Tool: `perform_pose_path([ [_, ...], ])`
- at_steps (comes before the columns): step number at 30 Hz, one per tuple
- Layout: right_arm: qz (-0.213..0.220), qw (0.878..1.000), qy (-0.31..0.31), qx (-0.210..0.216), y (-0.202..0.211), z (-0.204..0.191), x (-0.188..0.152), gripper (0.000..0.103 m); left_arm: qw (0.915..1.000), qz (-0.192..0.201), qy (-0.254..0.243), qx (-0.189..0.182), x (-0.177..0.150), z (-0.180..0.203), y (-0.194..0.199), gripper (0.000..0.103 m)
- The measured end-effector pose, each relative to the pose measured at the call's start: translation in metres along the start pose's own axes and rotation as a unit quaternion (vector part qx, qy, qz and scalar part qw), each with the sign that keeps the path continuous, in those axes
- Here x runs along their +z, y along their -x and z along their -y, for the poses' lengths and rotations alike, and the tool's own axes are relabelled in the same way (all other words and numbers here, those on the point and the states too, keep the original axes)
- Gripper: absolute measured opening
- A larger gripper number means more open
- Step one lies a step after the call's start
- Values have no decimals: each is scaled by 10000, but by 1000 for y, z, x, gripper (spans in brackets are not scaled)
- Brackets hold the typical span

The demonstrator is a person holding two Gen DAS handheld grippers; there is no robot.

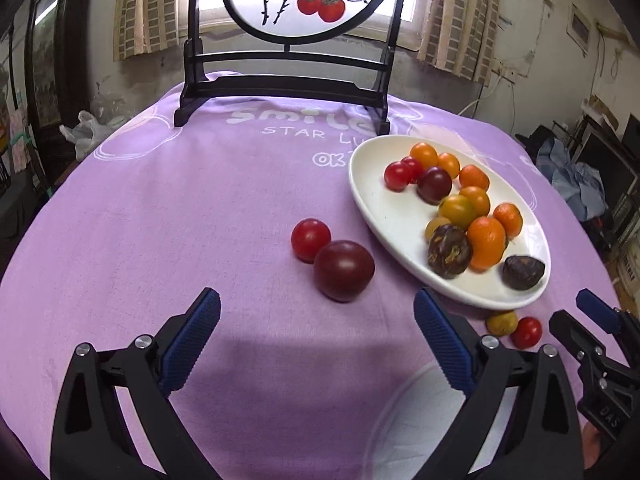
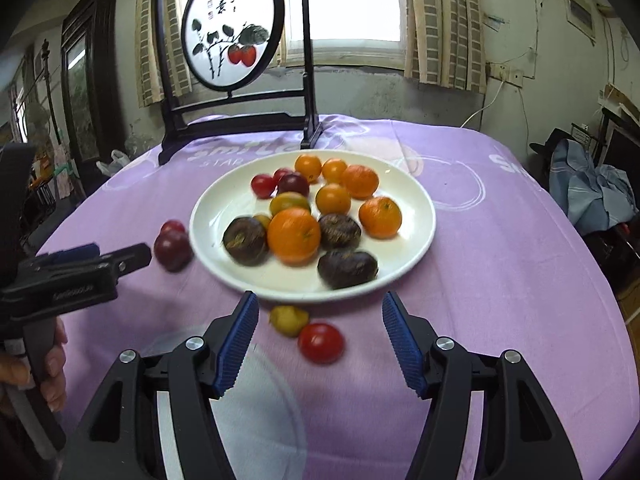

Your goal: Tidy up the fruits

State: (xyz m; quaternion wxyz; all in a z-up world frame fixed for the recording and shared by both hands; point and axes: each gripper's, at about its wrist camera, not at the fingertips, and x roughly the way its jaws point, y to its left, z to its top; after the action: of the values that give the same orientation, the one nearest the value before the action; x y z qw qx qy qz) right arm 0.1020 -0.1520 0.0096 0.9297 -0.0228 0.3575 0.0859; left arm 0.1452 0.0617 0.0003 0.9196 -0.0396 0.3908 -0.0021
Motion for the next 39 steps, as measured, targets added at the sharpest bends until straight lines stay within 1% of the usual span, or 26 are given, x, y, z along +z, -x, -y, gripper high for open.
perform_pose_path([
  [4,-168,9998,-96,3,5,3,-13,65,9989,55,-466,4,-10,11,5,95],
  [7,-340,9993,-156,-88,3,10,-19,65,9985,-101,-545,-37,-14,12,3,95],
  [9,-539,9983,-198,-116,-2,14,-22,65,9987,-152,-483,-72,-13,8,3,95],
  [12,-772,9967,-260,13,-10,16,-24,65,9994,-182,-261,-124,-9,-5,4,95],
  [14,-902,9957,-208,-22,-15,14,-27,65,9996,-207,-114,-153,-6,-15,6,95],
  [16,-988,9949,-188,-47,-19,14,-30,61,9998,-192,21,-75,-3,-26,7,95],
  [18,-1130,9934,-191,-22,-26,13,-30,50,9997,-123,206,14,0,-39,10,95],
  [20,-1255,9919,-169,-16,-33,12,-27,48,9991,-92,415,76,2,-49,11,95],
  [22,-1260,9920,-76,-74,-39,9,-23,48,9985,-133,522,77,1,-53,8,95],
  [23,-1266,9919,-41,-81,-41,8,-22,46,9985,-181,519,68,1,-53,6,95],
  [25,-1247,9922,19,-59,-44,6,-19,38,9989,-246,396,57,-1,-48,2,95],
  [26,-1232,9924,48,-26,-44,5,-17,27,9991,-271,322,54,-2,-45,1,95],
  [27,-1216,9926,48,1,-44,5,-16,26,9992,-299,249,51,-3,-42,-1,95],
  [30,-1117,9937,-52,-11,-39,9,-17,25,9990,-420,138,-2,-7,-33,-7,95],
  [34,-1144,9930,-244,146,-30,16,-20,25,9983,-551,114,-140,-11,-26,-12,95],
  [37,-1078,9934,-295,247,-19,16,-19,25,9981,-565,81,-233,-15,-19,-14,95],
  [39,-1023,9938,-295,332,-12,14,-19,25,9983,-502,64,-282,-18,-13,-13,95],
])
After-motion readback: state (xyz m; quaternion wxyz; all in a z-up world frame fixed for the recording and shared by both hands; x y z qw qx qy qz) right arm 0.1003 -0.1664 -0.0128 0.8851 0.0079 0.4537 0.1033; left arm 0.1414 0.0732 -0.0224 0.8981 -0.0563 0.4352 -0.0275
